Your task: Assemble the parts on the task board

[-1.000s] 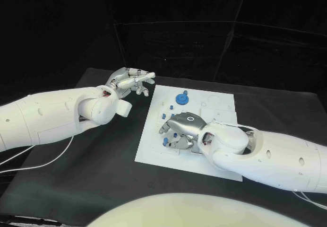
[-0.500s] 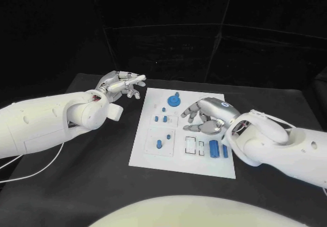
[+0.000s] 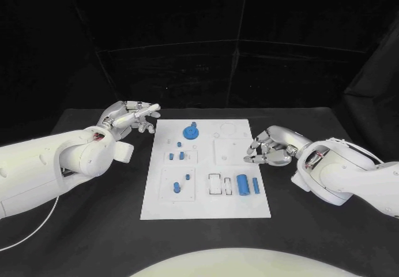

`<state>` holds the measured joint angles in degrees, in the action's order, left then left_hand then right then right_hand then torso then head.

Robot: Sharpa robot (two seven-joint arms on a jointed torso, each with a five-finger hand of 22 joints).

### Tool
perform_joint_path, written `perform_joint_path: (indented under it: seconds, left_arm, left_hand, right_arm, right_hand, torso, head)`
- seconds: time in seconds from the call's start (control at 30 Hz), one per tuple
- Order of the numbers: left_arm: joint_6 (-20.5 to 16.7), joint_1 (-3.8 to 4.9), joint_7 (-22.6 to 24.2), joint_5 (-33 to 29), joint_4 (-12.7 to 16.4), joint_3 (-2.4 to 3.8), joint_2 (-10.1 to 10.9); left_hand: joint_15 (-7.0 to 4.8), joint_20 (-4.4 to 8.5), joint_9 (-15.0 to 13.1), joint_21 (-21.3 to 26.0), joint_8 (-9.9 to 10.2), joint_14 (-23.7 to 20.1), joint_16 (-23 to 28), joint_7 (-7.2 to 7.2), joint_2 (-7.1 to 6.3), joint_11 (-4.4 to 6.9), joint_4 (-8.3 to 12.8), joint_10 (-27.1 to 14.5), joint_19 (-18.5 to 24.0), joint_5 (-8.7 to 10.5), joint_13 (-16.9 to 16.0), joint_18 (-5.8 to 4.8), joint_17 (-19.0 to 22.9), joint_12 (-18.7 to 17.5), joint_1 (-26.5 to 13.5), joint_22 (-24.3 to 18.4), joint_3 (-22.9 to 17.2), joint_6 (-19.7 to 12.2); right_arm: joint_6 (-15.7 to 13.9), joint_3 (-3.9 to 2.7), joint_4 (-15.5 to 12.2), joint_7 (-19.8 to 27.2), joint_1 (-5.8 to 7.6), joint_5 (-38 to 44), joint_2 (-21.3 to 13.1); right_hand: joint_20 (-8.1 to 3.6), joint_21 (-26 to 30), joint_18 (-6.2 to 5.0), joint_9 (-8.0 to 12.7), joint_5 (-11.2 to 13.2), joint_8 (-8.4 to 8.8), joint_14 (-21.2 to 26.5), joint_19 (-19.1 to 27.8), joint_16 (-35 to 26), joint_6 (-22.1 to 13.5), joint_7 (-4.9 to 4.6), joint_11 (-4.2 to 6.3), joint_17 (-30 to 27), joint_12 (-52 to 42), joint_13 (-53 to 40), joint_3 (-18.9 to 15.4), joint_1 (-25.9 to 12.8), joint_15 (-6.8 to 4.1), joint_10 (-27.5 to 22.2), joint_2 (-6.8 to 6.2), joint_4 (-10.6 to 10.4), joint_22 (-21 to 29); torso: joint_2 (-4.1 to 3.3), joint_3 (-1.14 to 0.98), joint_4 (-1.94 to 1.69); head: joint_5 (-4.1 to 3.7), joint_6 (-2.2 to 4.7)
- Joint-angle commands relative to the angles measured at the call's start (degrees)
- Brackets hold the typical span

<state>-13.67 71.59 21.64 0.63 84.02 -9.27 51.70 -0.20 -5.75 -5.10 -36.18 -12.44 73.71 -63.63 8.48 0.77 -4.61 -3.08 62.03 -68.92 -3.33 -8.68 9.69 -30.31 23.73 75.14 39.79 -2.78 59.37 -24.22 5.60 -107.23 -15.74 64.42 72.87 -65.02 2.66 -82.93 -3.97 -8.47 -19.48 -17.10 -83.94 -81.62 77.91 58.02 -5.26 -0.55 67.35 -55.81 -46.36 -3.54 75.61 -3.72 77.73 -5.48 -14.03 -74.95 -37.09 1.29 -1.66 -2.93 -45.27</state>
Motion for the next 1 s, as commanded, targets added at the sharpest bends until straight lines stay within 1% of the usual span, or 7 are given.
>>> perform_joint_path:
  seconds: [0.03, 0.13, 0.33, 0.43, 0.53, 0.77, 1.0]
  left_arm:
    - [0.6, 0.01, 0.5, -0.1, 0.0, 0.05, -0.1]
    - [0.7, -0.07, 0.5, -0.1, -0.1, 0.05, -0.2]
    - [0.7, -0.14, 0.4, -0.1, -0.1, 0.04, -0.2]
    - [0.7, -0.16, 0.3, -0.1, 0.0, 0.04, -0.1]
    - [0.8, -0.17, 0.3, -0.1, 0.0, 0.03, -0.1]
    - [0.8, -0.20, 0.2, -0.1, 0.0, 0.02, 0.0]
    - [1.1, -0.25, 0.1, -0.1, 0.0, 0.02, -0.1]
  left_hand:
    - [0.19, -0.18, 0.1, 0.3, -0.3, -0.4, 0.3, 0.10, -0.09, 0.11, 0.3, -0.4, 0.0, 0.02, 0.1, 0.79, 0.1, 0.2, 0.4, -0.1, 0.1, -0.4]
    - [0.19, -0.18, 0.1, 0.3, -0.3, -0.4, 0.3, 0.10, -0.09, 0.11, 0.3, -0.4, 0.0, 0.02, 0.1, 0.79, 0.1, 0.2, 0.4, -0.1, 0.1, -0.4]
    - [0.19, -0.18, 0.1, 0.3, -0.3, -0.4, 0.3, 0.10, -0.09, 0.11, 0.3, -0.4, 0.0, 0.02, 0.1, 0.79, 0.1, 0.2, 0.4, -0.1, 0.1, -0.4]
    - [0.19, -0.18, 0.1, 0.3, -0.3, -0.4, 0.3, 0.10, -0.09, 0.11, 0.3, -0.4, 0.0, 0.02, 0.1, 0.79, 0.1, 0.2, 0.4, -0.1, 0.1, -0.4]
    - [0.20, -0.19, 0.0, 0.3, -0.3, -0.3, 0.2, 0.09, -0.02, 0.11, 0.3, -0.4, 0.0, 0.02, 0.1, 0.79, -0.2, 0.3, 0.5, -0.1, 0.1, -0.4]
    - [0.20, -0.19, 0.0, 0.3, -0.3, -0.3, 0.2, 0.09, -0.02, 0.11, 0.3, -0.4, 0.0, 0.02, 0.1, 0.79, -0.2, 0.3, 0.5, -0.1, 0.1, -0.4]
    - [0.20, -0.19, 0.0, 0.3, -0.3, -0.3, 0.2, 0.09, -0.02, 0.11, 0.3, -0.4, 0.0, 0.02, 0.1, 0.79, -0.2, 0.3, 0.5, -0.1, 0.1, -0.4]
  right_arm:
    - [2.8, 0.58, -0.7, -5.3, -0.38, 3.4, -0.4]
    - [2.5, 1.13, -1.2, -8.0, -1.20, 6.3, -0.7]
    - [2.8, 1.63, -1.8, -10.4, -2.57, 8.8, -0.2]
    - [3.5, 1.73, -1.9, -10.6, -3.37, 9.3, 0.3]
    - [3.9, 1.79, -1.8, -10.6, -3.86, 9.7, 0.8]
    - [3.9, 1.83, -1.6, -10.4, -4.53, 11.3, 1.9]
    - [4.1, 1.84, -0.4, -10.8, -5.05, 11.7, 3.6]
  right_hand:
    - [0.20, -0.5, 0.90, -0.3, -0.3, -0.80, -2.6, -0.6, 0.6, -0.8, -0.08, 0.04, 0.9, -1.9, -2.9, -1.4, -0.4, 0.21, -0.4, 0.47, -0.9, -1.3]
    - [0.24, -0.9, 1.03, -0.6, -0.2, -1.95, -2.8, -1.0, 1.4, -1.4, 0.00, 0.04, 2.3, -4.0, -6.2, -3.2, -1.6, 0.31, -0.1, 0.50, -2.4, -2.1]
    - [0.30, -1.2, 1.11, -1.0, -1.4, -3.50, -2.9, -1.1, 2.2, -2.4, 0.04, 0.02, 3.6, -9.1, -13.1, -5.1, -3.1, 0.28, 1.5, 0.97, -2.5, -2.6]
    - [0.31, -1.2, 1.13, -1.2, -1.3, -4.29, -3.0, -1.1, 2.5, -2.8, 0.05, 0.02, 4.1, -12.7, -17.6, -5.8, -3.0, 0.30, 2.8, 1.10, -2.6, -2.7]
    - [0.33, -1.3, 1.14, -1.3, -1.3, -4.77, -3.0, -1.1, 2.8, -3.1, 0.04, 0.00, 4.6, -14.1, -19.6, -6.2, -3.1, 0.32, 3.2, 1.19, -2.6, -2.8]
    - [0.37, -1.6, 1.27, -1.5, -1.2, -5.45, -3.2, -1.4, 3.4, -3.4, 0.02, -0.04, 5.7, -15.8, -21.9, -6.7, -3.4, 0.37, 3.7, 1.26, -2.6, -3.4]
    - [0.40, -1.6, 1.29, -1.5, -0.7, -5.84, -3.2, -1.5, 3.5, -3.8, -0.03, -0.08, 6.0, -16.1, -22.4, -7.0, -2.9, 0.41, 3.7, 1.09, -2.5, -3.5]
  torso:
    - [-0.04, -0.11, 0.70]
    - [-0.06, -0.20, 0.85]
    - [-0.05, -0.04, 0.61]
    - [-0.11, 0.06, 0.59]
    - [-0.06, 0.03, 0.62]
    - [-0.07, 0.15, 0.66]
    - [-0.04, 0.15, 0.55]
  head:
    - [-0.38, -0.09]
    - [-0.17, -0.06]
    - [-0.22, -0.44]
    - [-0.23, -0.58]
    - [-0.16, -0.67]
    - [-0.21, -0.90]
    - [-0.30, -1.01]
